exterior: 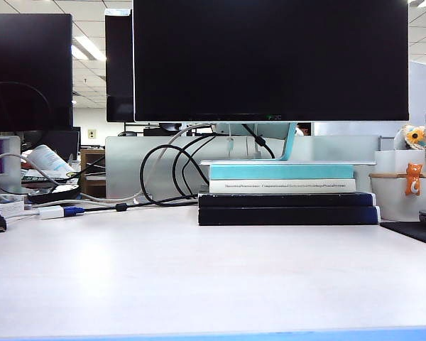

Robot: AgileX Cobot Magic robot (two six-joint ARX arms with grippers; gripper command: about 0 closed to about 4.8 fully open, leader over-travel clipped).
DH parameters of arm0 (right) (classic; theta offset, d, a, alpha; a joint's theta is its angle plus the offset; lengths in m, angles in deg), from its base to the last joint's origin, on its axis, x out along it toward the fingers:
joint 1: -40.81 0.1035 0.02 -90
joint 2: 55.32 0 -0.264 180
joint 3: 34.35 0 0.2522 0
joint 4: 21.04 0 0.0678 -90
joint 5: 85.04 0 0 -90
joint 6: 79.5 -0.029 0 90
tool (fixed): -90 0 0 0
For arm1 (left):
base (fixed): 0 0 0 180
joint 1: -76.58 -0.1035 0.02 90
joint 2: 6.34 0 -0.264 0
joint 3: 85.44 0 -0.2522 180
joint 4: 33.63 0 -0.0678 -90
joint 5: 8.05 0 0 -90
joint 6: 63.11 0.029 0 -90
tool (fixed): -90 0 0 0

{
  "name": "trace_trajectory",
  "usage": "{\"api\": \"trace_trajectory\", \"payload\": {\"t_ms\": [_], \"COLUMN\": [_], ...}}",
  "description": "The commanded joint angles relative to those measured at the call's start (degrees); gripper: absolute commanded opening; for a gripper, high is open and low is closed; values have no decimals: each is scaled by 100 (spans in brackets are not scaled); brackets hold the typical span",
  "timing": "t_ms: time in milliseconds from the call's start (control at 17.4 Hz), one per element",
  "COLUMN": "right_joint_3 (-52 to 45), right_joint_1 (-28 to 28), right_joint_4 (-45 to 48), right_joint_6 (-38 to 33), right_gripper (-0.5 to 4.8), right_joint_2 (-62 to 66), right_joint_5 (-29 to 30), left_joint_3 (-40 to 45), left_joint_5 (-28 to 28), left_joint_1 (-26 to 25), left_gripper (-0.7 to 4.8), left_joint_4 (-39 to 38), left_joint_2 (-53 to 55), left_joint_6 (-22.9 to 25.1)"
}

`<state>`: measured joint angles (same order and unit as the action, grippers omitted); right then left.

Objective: Unfold the white charging cable into a straight cable.

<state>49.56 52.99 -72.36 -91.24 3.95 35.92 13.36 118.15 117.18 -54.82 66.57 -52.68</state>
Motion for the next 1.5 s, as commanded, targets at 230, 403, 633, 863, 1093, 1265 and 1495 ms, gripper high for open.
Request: {"api": "trace_trajectory", "payload": {"t_ms": [230, 403, 633, 863, 1093, 1265, 1495], "right_joint_3": [13, 11, 4, -2, -7, -7, -9], "right_joint_1": [0, 0, 0, 0, 0, 0, 0], "right_joint_4": [-310, -621, -680, -999, -1331, -1263, -1191], "right_joint_6": [-70, -70, -70, -35, 107, 127, 216], "right_gripper": [-6, -6, -6, -6, -6, -7, -7], "right_joint_2": [-1067, -1366, -1615, -1646, -1648, -1646, -1644], "right_joint_5": [769, 1550, 2983, 3429, 3429, 2820, 1421], "left_joint_3": [352, 352, 350, 350, 350, 350, 350], "left_joint_5": [1838, 3348, 4052, 2323, 1895, 1836, 1757], "left_joint_1": [-2, -2, 2, 4, 70, 186, 448], "left_gripper": [345, 345, 339, 331, 331, 331, 332], "left_joint_4": [-20, 234, 422, 850, 2166, 2459, 2334], "left_joint_2": [26, 24, 26, 24, 28, 28, 28], "left_joint_6": [693, 693, 520, -188, -1235, -1716, -2299]}}
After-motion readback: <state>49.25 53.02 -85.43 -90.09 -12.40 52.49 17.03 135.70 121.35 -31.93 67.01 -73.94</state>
